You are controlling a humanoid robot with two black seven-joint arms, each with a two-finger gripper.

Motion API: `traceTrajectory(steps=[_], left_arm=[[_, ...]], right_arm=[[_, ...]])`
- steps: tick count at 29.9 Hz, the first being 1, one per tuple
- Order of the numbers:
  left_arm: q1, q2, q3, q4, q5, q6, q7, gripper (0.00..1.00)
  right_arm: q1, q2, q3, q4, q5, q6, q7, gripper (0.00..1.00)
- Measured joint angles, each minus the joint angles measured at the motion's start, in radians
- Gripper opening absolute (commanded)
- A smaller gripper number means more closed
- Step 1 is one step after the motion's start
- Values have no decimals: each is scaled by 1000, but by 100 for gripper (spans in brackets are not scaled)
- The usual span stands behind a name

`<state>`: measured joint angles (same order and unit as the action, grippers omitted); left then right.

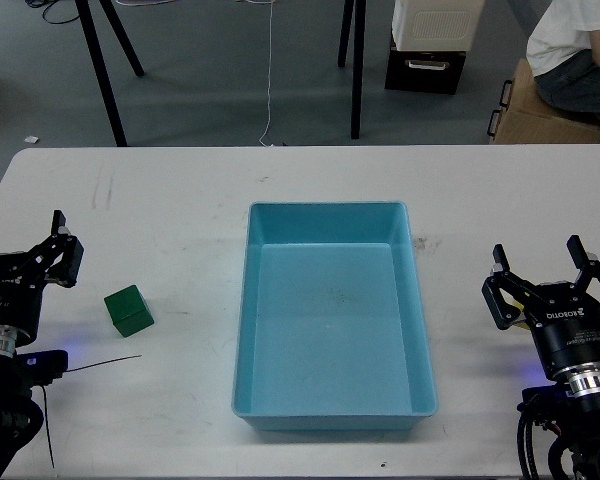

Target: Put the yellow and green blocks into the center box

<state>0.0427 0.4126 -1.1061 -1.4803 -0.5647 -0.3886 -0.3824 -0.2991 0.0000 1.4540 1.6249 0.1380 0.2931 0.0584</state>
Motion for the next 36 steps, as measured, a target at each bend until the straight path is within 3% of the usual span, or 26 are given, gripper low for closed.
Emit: traceTrajectory(steps=[9, 14, 20, 27, 29, 36], left_arm=[[-1, -2, -1, 1, 62, 4, -10, 100], [1, -5, -1, 1, 66, -1, -9, 100], [1, -6, -1, 2, 66, 6, -10, 100], [0, -6, -3, 3, 66, 10, -12, 100], [0, -6, -3, 3, 66, 11, -12, 100], [0, -6, -6, 3, 65, 11, -12, 100]], right_arm=[[1, 0, 3, -2, 0, 2, 0, 99], [6, 0, 29, 3, -40, 59, 1, 99], [56, -74, 49, 2, -408, 77, 1, 99], [251, -235, 37, -16, -766, -31, 3, 95], [312, -304, 15, -38, -879, -53, 27, 96], [602, -570, -257, -166, -1087, -67, 191, 97]])
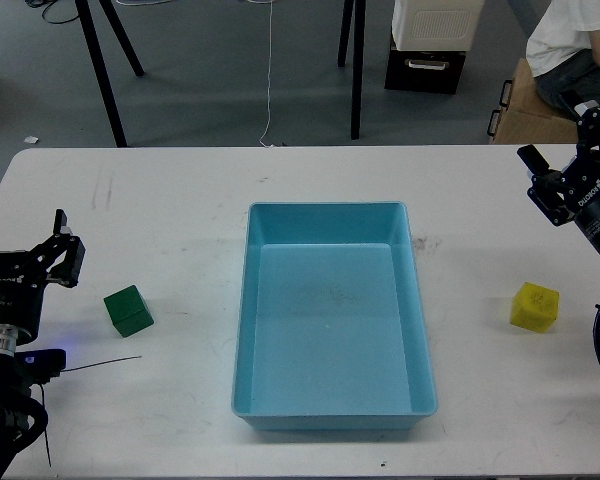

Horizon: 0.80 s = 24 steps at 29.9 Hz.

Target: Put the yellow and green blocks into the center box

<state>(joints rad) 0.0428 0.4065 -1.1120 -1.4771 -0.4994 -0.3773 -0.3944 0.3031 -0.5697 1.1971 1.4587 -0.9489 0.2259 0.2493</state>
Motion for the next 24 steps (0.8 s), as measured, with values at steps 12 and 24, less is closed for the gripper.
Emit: traceTrajectory(steps=[12, 24], left_arm=[[4, 1, -11, 1, -3, 11, 0, 100], [5, 0, -10, 2, -4, 14, 0, 100]], right_arm=[[595, -223, -681, -131, -501, -5, 238, 98], [908, -443, -1163, -46, -1000, 7, 240, 98]])
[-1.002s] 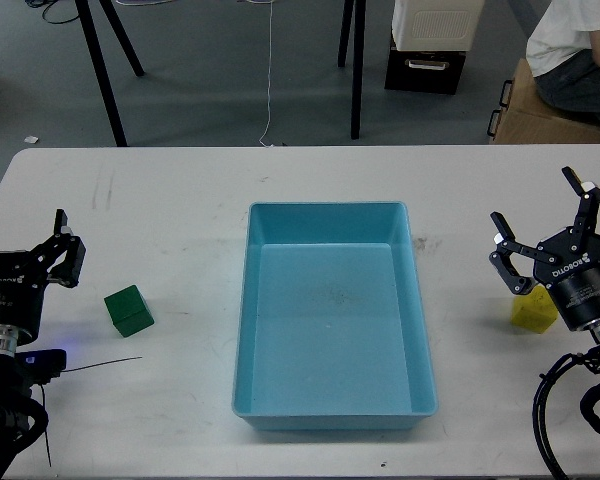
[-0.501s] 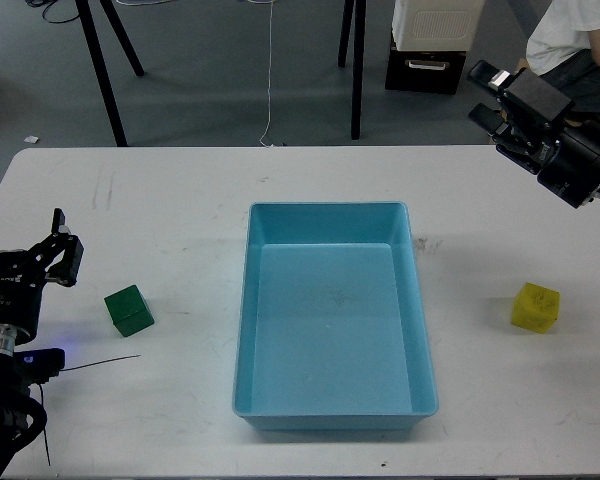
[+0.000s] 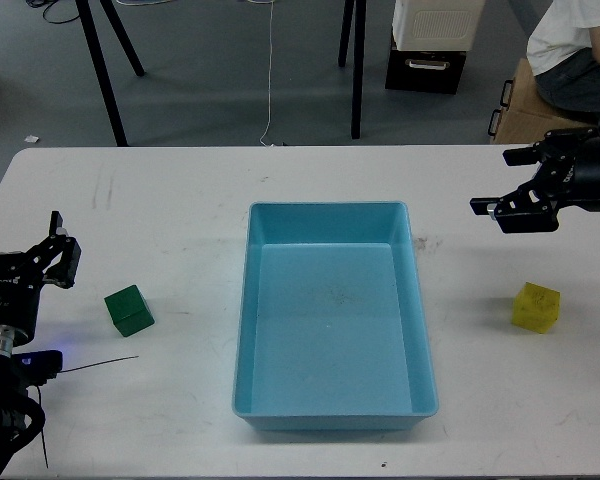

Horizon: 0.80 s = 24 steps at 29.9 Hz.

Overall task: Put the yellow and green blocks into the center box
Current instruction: 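Lower the open right gripper down onto the yellow cube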

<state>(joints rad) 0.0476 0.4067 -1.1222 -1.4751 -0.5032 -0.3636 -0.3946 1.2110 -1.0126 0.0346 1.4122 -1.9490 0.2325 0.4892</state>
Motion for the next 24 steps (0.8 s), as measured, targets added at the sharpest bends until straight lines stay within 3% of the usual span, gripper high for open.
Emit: traceTrajectory(steps=[8, 24], left_arm=[[0, 0, 1, 4, 0, 1, 0, 100], [-5, 0, 1, 4, 0, 13, 0, 100]], right_arm=[[-9, -22, -133, 8, -61, 100, -1, 98], [-89, 9, -179, -99, -170, 114, -1, 98]])
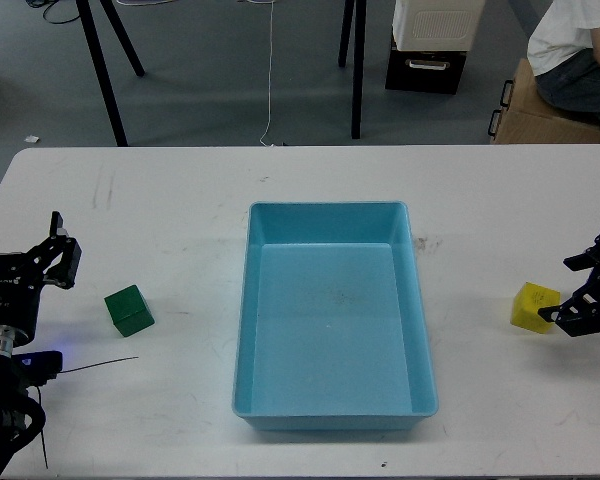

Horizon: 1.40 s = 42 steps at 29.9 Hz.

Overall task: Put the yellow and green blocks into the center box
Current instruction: 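Lower the open right gripper down onto the yellow cube, then close the right gripper on the yellow cube, then lift the yellow cube and carry it over the blue tub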

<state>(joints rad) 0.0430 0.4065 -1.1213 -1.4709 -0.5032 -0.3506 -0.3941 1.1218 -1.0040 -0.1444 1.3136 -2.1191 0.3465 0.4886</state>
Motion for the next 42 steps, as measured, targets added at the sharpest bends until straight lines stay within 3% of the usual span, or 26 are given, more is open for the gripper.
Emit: traceTrajectory(steps=[21, 26, 30, 33, 36, 42], left_arm=[[0, 0, -3, 3, 0, 4, -1, 100], [0, 0, -4, 3, 0, 4, -2, 100], [0, 0, -4, 3, 0, 4, -2, 100], [0, 0, -4, 4, -1, 4, -2, 100], [0, 0, -5, 4, -1, 4, -2, 100], [0, 0, -5, 5, -2, 4, -2, 100]], right_arm=[[-20, 199, -45, -183, 48, -6, 0, 94], [-36, 206, -41, -187, 101, -13, 0, 73], [-37, 212, -42, -186, 103, -18, 0, 66], [-38, 213, -44, -185, 103, -16, 0, 42], [-38, 212, -53, -180, 93, -10, 0, 28], [-4, 211, -87, -180, 75, -6, 0, 18]])
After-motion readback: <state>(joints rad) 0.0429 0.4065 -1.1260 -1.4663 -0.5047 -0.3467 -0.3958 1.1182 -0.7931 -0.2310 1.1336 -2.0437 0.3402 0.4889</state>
